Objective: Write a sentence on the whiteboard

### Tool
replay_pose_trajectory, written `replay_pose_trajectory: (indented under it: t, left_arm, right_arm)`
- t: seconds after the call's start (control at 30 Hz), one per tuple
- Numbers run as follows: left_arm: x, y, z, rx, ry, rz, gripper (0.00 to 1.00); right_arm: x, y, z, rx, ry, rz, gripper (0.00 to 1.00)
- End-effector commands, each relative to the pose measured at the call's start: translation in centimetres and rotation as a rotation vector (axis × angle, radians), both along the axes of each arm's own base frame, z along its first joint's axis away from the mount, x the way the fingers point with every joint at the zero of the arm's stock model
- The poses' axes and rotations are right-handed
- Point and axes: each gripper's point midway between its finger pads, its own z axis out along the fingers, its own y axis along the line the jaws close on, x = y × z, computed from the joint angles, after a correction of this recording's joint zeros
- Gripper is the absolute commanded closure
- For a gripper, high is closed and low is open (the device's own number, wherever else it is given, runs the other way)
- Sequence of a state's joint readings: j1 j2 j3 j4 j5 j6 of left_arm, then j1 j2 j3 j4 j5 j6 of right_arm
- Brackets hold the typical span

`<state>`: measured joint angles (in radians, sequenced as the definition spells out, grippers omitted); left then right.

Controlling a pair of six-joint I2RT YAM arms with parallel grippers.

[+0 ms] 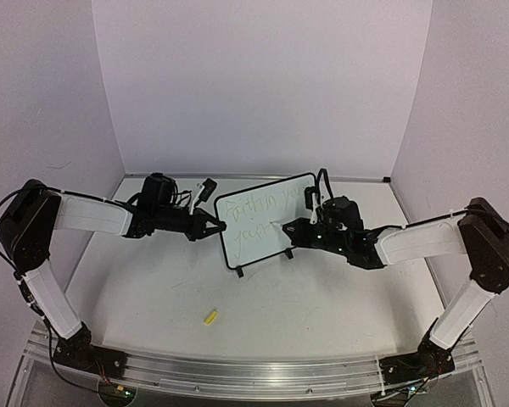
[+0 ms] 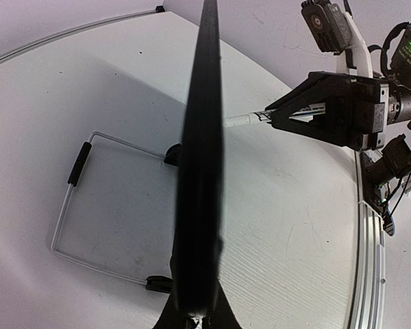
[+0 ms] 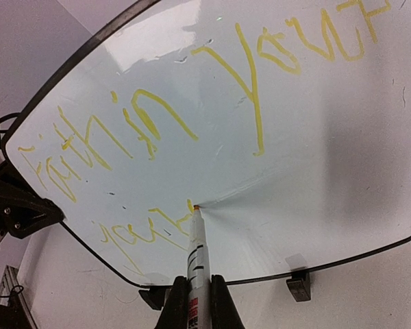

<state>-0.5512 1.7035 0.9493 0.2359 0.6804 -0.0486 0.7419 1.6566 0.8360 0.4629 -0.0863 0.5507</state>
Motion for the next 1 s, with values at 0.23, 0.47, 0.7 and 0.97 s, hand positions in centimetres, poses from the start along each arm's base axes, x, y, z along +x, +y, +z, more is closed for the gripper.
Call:
replay_pose_trajectory:
  t: [0.23,0.47,0.7,0.97]
  left_arm:
    - [-0.3,-1.1,1.1,-0.012,-0.02,-0.041,1.0]
    - [-0.4,-1.0,1.0,-0.011,-0.019,-0.041,1.0]
    - [-0.4,-1.0,1.1,-0.011,-0.022,-0.041,1.0]
    - [-0.4,-1.1,1.0,-0.01,-0.02,-0.041,1.0]
  right_arm:
    - [1.8,-1.4,3.3,0.038,-0.09,-0.088,1.0]
    - [1.7,-1.4,2.4,0.027,-0.074,-0.084,1.0]
    - [1.1,-1.9,0.2,0.003,-0.029,-0.084,1.0]
    - [0.6,-2.1,-1.6,-0.012,0.007,-0.085,1.0]
